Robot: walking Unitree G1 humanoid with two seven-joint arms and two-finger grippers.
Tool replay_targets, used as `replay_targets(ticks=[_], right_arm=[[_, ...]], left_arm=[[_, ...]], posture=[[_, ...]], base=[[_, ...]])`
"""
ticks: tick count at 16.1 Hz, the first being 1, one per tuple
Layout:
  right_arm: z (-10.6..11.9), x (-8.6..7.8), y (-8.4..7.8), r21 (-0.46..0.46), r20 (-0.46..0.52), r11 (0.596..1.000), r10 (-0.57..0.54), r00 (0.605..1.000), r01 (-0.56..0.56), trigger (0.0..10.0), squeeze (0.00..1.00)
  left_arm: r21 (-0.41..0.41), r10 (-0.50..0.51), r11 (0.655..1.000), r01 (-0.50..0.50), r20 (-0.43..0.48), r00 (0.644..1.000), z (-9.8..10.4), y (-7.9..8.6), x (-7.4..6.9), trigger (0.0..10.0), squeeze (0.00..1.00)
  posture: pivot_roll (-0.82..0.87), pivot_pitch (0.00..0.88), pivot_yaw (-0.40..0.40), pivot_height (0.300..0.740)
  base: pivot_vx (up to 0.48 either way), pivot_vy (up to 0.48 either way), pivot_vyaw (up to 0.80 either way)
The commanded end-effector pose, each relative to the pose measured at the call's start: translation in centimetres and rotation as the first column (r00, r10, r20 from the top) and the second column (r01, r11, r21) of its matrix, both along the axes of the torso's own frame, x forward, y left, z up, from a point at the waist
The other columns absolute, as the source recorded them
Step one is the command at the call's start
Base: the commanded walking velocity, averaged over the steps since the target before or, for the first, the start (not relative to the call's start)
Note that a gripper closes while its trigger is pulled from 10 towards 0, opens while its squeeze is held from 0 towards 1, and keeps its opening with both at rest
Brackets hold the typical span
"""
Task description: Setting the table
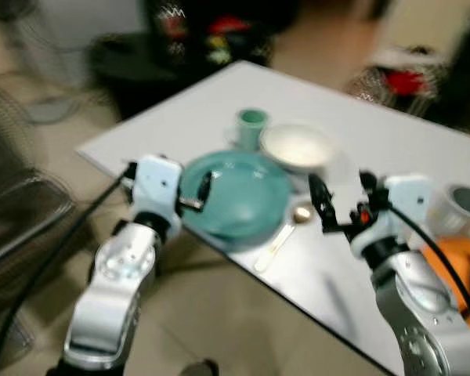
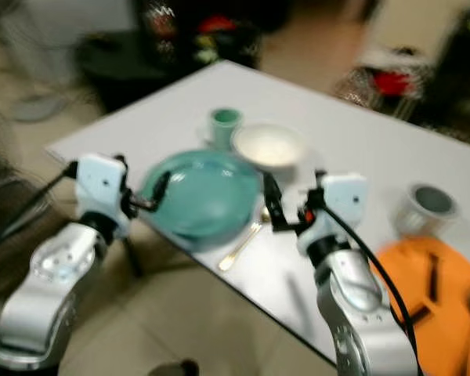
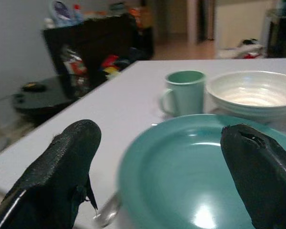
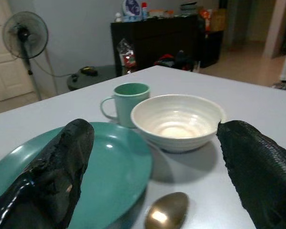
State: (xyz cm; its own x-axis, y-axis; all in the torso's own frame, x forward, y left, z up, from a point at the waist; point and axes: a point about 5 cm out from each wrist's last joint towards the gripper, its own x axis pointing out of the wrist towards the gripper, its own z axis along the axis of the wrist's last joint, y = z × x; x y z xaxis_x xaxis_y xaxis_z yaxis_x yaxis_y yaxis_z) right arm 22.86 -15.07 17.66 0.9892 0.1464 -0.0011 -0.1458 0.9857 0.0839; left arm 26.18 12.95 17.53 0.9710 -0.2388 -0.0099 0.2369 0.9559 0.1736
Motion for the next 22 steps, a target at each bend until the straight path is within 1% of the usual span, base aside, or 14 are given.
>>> replay_targets(ticks=[1,2,3,5,7,8,10,11,13,15,17,18,20,22], right_arm=[[0.0,0.1,-0.2,0.011,0.015,1.0,-0.019,1.0,0.019,10.0,1.0],[-0.1,0.1,-0.2,0.015,0.01,1.0,-0.028,1.0,0.028,10.0,1.0],[-0.3,0.2,-0.2,0.004,0.008,0.999,-0.041,0.999,0.041,10.0,1.0],[-0.1,0.0,-0.3,-0.035,0.024,0.998,-0.058,0.998,0.058,10.0,1.0],[-0.1,-0.1,-0.5,-0.045,0.04,0.996,-0.071,0.997,0.073,10.0,1.0],[0.0,-0.1,-0.6,-0.041,0.054,0.995,-0.086,0.995,0.088,10.0,1.0],[-0.1,0.0,-0.5,-0.026,0.064,0.996,-0.079,0.995,0.08,10.0,1.0],[-0.2,0.1,-0.4,-0.033,0.07,0.996,-0.085,0.994,0.087,10.0,1.0],[-0.7,-0.1,0.1,0.006,0.02,1.0,-0.021,1.0,0.021,10.0,1.0],[-0.9,-0.1,0.4,0.038,0.021,0.999,-0.006,1.0,0.005,10.0,1.0],[-1.1,0.1,0.9,0.035,0.019,0.999,0.015,1.0,-0.015,10.0,1.0],[-1.1,0.1,0.9,0.046,0.013,0.999,0.024,1.0,-0.025,10.0,0.0],[-1.2,0.0,1.0,0.057,0.002,0.998,0.029,1.0,-0.029,10.0,0.0],[-1.4,0.0,1.1,0.076,-0.008,0.996,0.045,0.999,-0.044,10.0,0.0]], left_arm=[[0.014,0.018,1.0,-0.018,0.026,1.0,0.6,0.6,0.3,10.0,0.0],[0.012,-0.002,1.0,0.002,0.031,1.0,0.8,0.5,0.4,10.0,0.0],[0.009,0.002,1.0,-0.002,0.024,1.0,0.7,0.6,0.6,10.0,0.0],[0.007,-0.011,1.0,0.011,0.021,1.0,0.8,0.4,0.7,10.0,0.0],[0.004,-0.024,1.0,0.024,0.022,0.999,0.8,0.3,0.7,10.0,0.0],[0.007,-0.023,1.0,0.022,0.02,1.0,0.8,0.3,0.8,10.0,0.0],[0.008,-0.02,1.0,0.02,0.021,1.0,0.7,0.4,0.9,10.0,0.0],[0.013,-0.016,1.0,0.016,0.019,1.0,0.7,0.4,1.0,10.0,0.0],[0.009,-0.029,1.0,0.029,0.017,0.999,0.8,0.2,0.8,10.0,0.0],[0.009,-0.002,1.0,0.002,0.013,1.0,0.7,0.7,0.7,10.0,0.0],[0.016,0.008,1.0,-0.009,0.012,1.0,0.7,1.0,0.7,10.0,0.0],[0.017,-0.005,1.0,0.005,0.013,1.0,0.9,0.9,0.7,10.0,0.0],[0.019,0.006,1.0,-0.006,0.007,1.0,0.8,1.2,0.6,10.0,0.0],[0.022,0.001,1.0,-0.001,0.007,1.0,0.8,1.1,0.6,10.0,0.0]], posture=[[0.05,0.0,-0.023,0.74],[0.05,0.0,-0.016,0.74],[0.04,0.0,0.0,0.74],[0.03,0.0,0.007,0.74],[0.03,0.0,0.013,0.74],[0.03,0.0,0.013,0.74],[0.03,0.0,0.014,0.74],[0.03,0.0,0.016,0.74],[0.05,0.0,0.0,0.74],[0.05,0.0,0.0,0.74],[0.06,0.0,0.0,0.74],[0.06,0.0,-0.001,0.74],[0.06,0.0,-0.005,0.74],[0.07,0.0,0.001,0.74]], base=[[0.0,0.0,0.8],[0.0,0.0,0.8],[0.0,0.0,0.8],[0.0,0.0,0.8],[0.0,0.364,0.8],[0.0,0.431,0.0],[0.0,0.431,0.0],[0.0,0.431,0.0],[0.0,0.429,0.0],[0.0,0.433,0.0],[0.0,0.428,0.0],[0.0,0.428,0.0],[0.0,0.429,0.0],[0.0,0.429,0.0]])
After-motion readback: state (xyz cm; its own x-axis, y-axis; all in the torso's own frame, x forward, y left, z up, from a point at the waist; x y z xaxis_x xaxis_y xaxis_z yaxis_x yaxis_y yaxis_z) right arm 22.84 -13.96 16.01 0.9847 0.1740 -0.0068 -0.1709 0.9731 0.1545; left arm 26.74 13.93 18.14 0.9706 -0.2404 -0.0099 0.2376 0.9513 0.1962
